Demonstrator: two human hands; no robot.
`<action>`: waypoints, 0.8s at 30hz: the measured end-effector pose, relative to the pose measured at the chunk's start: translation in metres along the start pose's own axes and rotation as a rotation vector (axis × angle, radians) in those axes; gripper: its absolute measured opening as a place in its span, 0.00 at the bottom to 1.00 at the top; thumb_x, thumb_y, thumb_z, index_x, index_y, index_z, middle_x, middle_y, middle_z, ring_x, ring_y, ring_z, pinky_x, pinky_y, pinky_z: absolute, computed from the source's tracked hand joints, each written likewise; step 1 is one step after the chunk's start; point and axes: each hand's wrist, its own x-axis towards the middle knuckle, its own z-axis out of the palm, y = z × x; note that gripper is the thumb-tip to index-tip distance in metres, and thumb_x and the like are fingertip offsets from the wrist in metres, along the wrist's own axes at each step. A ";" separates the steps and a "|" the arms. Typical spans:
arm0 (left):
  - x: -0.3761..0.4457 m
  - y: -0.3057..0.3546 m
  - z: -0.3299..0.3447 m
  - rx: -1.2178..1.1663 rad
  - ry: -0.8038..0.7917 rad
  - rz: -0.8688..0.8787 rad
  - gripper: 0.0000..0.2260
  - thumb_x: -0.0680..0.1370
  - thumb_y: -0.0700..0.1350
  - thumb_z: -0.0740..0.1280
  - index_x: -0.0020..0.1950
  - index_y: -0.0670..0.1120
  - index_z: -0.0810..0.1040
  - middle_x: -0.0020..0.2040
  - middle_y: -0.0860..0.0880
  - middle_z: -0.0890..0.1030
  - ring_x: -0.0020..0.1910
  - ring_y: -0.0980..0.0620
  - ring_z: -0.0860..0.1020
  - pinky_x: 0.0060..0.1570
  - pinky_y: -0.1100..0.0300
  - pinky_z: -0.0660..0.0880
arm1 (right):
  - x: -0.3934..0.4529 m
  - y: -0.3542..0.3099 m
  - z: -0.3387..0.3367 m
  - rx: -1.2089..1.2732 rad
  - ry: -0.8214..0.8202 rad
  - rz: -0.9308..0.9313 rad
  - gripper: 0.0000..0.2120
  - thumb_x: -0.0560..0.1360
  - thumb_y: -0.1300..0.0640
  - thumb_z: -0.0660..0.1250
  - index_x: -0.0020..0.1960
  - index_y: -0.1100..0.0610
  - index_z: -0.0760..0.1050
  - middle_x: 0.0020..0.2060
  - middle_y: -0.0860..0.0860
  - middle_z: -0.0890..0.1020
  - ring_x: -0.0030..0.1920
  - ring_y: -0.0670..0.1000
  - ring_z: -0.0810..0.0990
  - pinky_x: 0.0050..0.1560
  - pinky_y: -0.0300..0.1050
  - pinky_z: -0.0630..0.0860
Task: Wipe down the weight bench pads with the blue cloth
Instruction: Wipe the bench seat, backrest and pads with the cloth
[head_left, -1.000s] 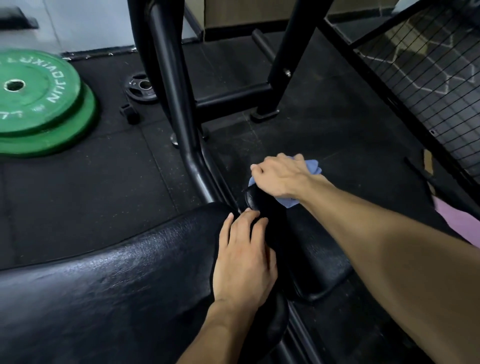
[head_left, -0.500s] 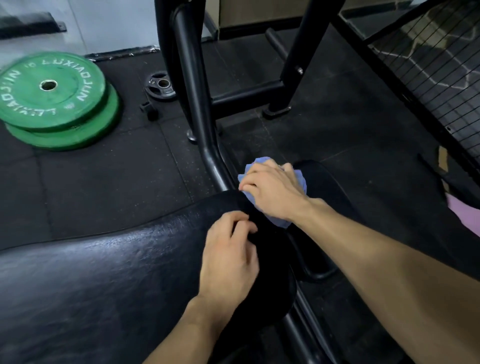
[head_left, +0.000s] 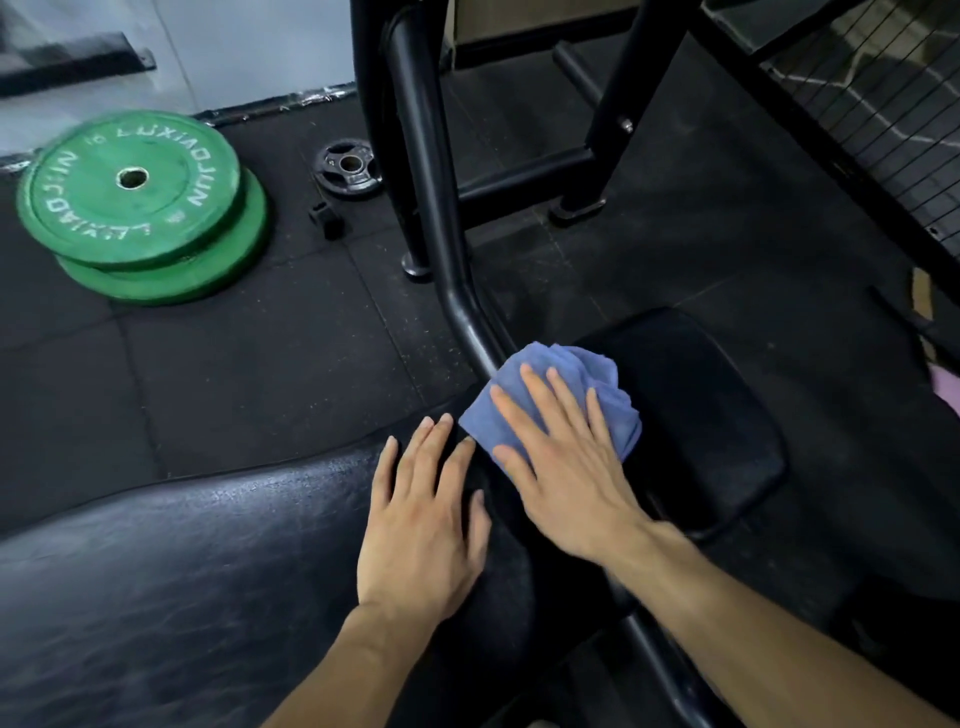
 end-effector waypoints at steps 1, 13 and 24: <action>0.000 0.000 0.000 0.007 -0.004 0.001 0.24 0.81 0.53 0.55 0.75 0.46 0.72 0.80 0.45 0.66 0.82 0.47 0.60 0.79 0.41 0.59 | -0.001 -0.002 0.006 -0.027 0.006 0.005 0.29 0.83 0.40 0.46 0.83 0.44 0.52 0.84 0.51 0.50 0.84 0.54 0.42 0.81 0.63 0.41; 0.002 -0.001 0.000 -0.003 -0.031 -0.011 0.24 0.81 0.54 0.56 0.75 0.47 0.72 0.81 0.45 0.65 0.82 0.47 0.59 0.79 0.41 0.59 | 0.111 -0.007 -0.037 -0.034 -0.309 0.112 0.27 0.78 0.32 0.54 0.74 0.40 0.70 0.72 0.45 0.74 0.72 0.54 0.71 0.69 0.56 0.64; 0.000 -0.003 0.001 -0.008 -0.004 0.013 0.26 0.79 0.47 0.50 0.76 0.43 0.70 0.80 0.45 0.65 0.82 0.47 0.59 0.80 0.42 0.57 | -0.006 -0.007 0.020 -0.139 0.095 0.137 0.26 0.86 0.47 0.46 0.84 0.45 0.52 0.84 0.52 0.51 0.84 0.57 0.45 0.82 0.60 0.47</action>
